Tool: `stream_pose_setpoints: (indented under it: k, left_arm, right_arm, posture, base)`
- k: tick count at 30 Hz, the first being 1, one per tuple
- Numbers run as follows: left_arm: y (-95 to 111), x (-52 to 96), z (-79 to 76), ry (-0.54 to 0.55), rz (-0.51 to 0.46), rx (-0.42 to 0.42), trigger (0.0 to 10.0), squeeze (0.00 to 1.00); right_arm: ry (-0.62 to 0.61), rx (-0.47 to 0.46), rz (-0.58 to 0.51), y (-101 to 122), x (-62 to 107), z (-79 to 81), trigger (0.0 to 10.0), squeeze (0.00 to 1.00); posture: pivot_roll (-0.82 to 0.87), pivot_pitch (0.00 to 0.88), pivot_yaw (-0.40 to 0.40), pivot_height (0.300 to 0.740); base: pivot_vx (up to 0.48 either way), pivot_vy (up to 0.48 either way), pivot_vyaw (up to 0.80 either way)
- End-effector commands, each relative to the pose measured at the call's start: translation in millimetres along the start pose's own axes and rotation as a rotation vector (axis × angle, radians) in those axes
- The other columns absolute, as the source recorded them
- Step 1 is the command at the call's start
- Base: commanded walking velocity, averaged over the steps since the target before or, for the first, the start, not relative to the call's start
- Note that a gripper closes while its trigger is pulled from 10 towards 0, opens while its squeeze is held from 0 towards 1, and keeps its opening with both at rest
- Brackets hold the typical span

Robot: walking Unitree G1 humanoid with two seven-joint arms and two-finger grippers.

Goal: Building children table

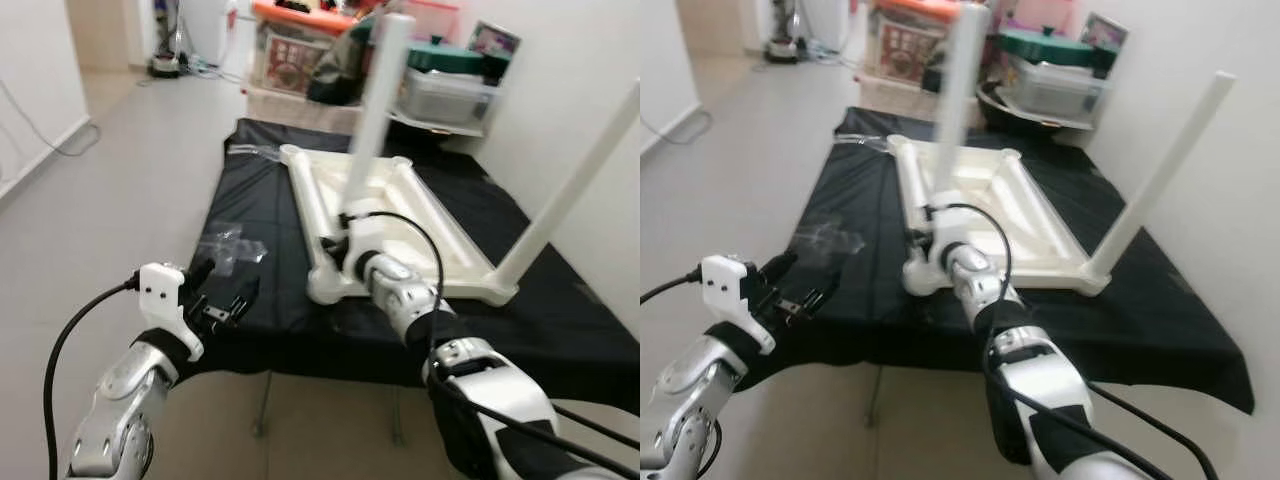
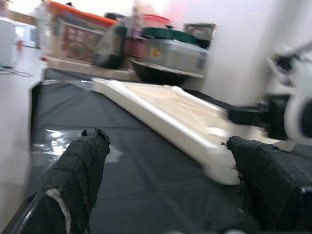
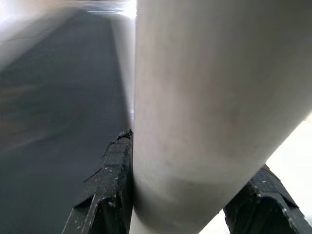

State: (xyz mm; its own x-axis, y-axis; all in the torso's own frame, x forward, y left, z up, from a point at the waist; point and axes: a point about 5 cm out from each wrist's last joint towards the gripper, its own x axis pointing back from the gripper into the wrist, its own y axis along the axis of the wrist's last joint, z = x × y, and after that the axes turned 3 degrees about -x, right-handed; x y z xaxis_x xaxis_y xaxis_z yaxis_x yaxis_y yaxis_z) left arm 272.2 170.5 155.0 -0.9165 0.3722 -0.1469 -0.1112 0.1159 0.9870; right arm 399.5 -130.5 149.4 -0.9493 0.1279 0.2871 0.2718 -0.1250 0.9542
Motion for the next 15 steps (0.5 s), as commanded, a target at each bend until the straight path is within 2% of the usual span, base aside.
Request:
stream_pose_setpoints:
  k: [1, 3, 4, 5, 6, 7, 8, 10, 11, 12, 13, 14, 15]
  left_arm:
    - [0.0, -0.1, -3.0, -0.010, -0.002, 0.005, 10.0, 0.00]
    - [0.0, -0.1, -3.0, -0.010, -0.002, 0.005, 10.0, 0.00]
    - [0.1, 0.0, -2.7, -0.014, 0.000, 0.005, 10.0, 0.00]
    - [0.1, 0.0, -2.7, -0.014, 0.000, 0.005, 10.0, 0.00]
    - [0.2, -0.1, -2.5, -0.019, 0.002, 0.005, 10.0, 0.00]
    - [0.2, -0.1, -2.5, -0.019, 0.002, 0.005, 10.0, 0.00]
    - [0.1, -0.7, -2.5, -0.022, 0.002, 0.005, 10.0, 0.00]
    - [0.0, -1.7, -2.6, -0.023, 0.002, 0.005, 10.0, 0.00]
    - [0.0, -1.7, -2.6, -0.023, 0.002, 0.005, 10.0, 0.00]
    - [-0.1, -2.5, -2.9, -0.023, 0.001, 0.006, 10.0, 0.00]
    - [-0.1, -2.5, -2.9, -0.023, 0.001, 0.006, 10.0, 0.00]
    - [-0.2, -3.2, -3.2, -0.023, -0.001, 0.007, 10.0, 0.00]
    - [-0.2, -3.2, -3.2, -0.023, -0.001, 0.007, 10.0, 0.00]
  right_arm:
    - [-0.207, -0.013, 0.103, -29.9, 5.7, -21.4, 0.8, 0.00]
    - [-0.207, -0.013, 0.103, -29.9, 5.7, -21.4, 0.8, 0.00]
    - [-0.046, -0.068, 0.078, -31.0, 14.0, 5.3, 10.0, 0.00]
    - [-0.046, -0.068, 0.078, -31.0, 14.0, 5.3, 10.0, 0.00]
    - [0.147, -0.120, 0.023, -24.8, 24.6, 31.4, 10.0, 0.00]
    - [0.147, -0.120, 0.023, -24.8, 24.6, 31.4, 10.0, 0.00]
    - [0.194, -0.123, -0.020, -15.4, 26.6, 35.9, 10.0, 1.00]
    - [0.207, -0.087, -0.062, -0.6, 23.8, 34.4, 10.0, 1.00]
    - [0.207, -0.087, -0.062, -0.6, 23.8, 34.4, 10.0, 1.00]
    - [0.239, -0.070, -0.087, 8.8, 21.5, 33.7, 10.0, 0.29]
    - [0.239, -0.070, -0.087, 8.8, 21.5, 33.7, 10.0, 0.29]
    - [0.335, -0.085, -0.118, 22.9, 23.0, 36.2, 10.0, 0.00]
    - [0.335, -0.085, -0.118, 22.9, 23.0, 36.2, 10.0, 0.00]
  posture:
    - [0.18, 0.000, -0.206, 0.740]
    - [0.18, 0.000, -0.206, 0.740]
    - [0.17, 0.000, -0.192, 0.740]
    - [0.17, 0.000, -0.192, 0.740]
    - [0.17, 0.000, -0.192, 0.740]
    - [0.17, 0.000, -0.192, 0.740]
    - [0.16, 0.000, -0.193, 0.740]
    - [0.16, 0.000, -0.194, 0.740]
    - [0.16, 0.000, -0.194, 0.740]
    - [0.16, 0.000, -0.196, 0.740]
    - [0.16, 0.000, -0.196, 0.740]
    - [0.16, 0.000, -0.198, 0.740]
    - [0.16, 0.000, -0.198, 0.740]
  base:
    - [0.000, 0.000, 0.00]
    - [0.000, 0.000, 0.00]
    - [0.000, 0.000, 0.00]
    - [0.000, 0.000, 0.00]
    - [0.000, 0.000, 0.00]
    - [0.000, 0.000, 0.00]
    - [0.000, 0.000, 0.00]
    - [0.000, 0.000, 0.00]
    - [0.000, 0.000, 0.00]
    - [0.000, 0.000, 0.00]
    - [0.000, 0.000, 0.00]
    - [0.000, 0.000, 0.00]
    - [0.000, 0.000, 0.00]
